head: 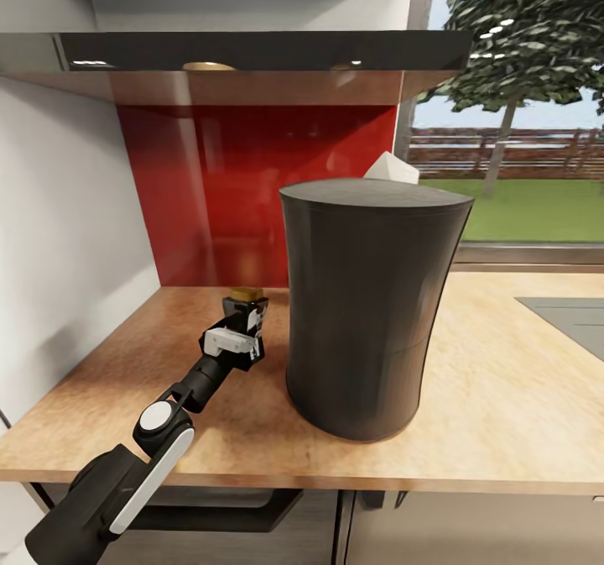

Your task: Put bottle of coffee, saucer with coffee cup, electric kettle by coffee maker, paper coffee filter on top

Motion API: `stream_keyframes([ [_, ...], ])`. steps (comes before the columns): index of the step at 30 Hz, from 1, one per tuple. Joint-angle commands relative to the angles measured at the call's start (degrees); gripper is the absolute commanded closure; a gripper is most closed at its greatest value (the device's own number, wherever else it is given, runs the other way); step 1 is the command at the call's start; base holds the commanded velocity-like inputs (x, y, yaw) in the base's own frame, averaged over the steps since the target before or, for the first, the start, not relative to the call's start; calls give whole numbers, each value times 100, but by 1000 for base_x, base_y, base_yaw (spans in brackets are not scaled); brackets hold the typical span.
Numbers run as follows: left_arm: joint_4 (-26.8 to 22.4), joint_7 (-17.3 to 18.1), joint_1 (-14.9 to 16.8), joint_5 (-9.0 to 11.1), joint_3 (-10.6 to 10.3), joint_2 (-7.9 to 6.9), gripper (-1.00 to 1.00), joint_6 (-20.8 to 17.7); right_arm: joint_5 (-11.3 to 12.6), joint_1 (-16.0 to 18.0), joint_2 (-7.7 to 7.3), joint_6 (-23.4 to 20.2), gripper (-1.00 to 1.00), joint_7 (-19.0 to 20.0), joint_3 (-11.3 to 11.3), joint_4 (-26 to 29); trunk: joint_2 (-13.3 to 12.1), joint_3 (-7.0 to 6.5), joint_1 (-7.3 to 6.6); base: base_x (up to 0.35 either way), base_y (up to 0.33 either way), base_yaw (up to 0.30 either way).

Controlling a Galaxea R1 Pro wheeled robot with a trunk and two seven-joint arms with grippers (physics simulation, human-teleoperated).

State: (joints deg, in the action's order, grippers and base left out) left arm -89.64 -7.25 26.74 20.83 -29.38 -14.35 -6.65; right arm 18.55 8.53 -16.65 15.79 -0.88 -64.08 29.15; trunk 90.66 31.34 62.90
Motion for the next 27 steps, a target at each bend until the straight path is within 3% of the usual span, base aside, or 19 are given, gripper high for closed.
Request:
stream_keyframes([
  [1,-10,-48,7,44,-19,-7,100,-20,61,9,-5,20,-100,-9,-43,3,4,15,0,0,0,0],
  [27,-10,-48,7,44,-37,-7,100,-21,61,9,-5,20,-100,-9,-43,3,4,150,0,0,0,0],
])
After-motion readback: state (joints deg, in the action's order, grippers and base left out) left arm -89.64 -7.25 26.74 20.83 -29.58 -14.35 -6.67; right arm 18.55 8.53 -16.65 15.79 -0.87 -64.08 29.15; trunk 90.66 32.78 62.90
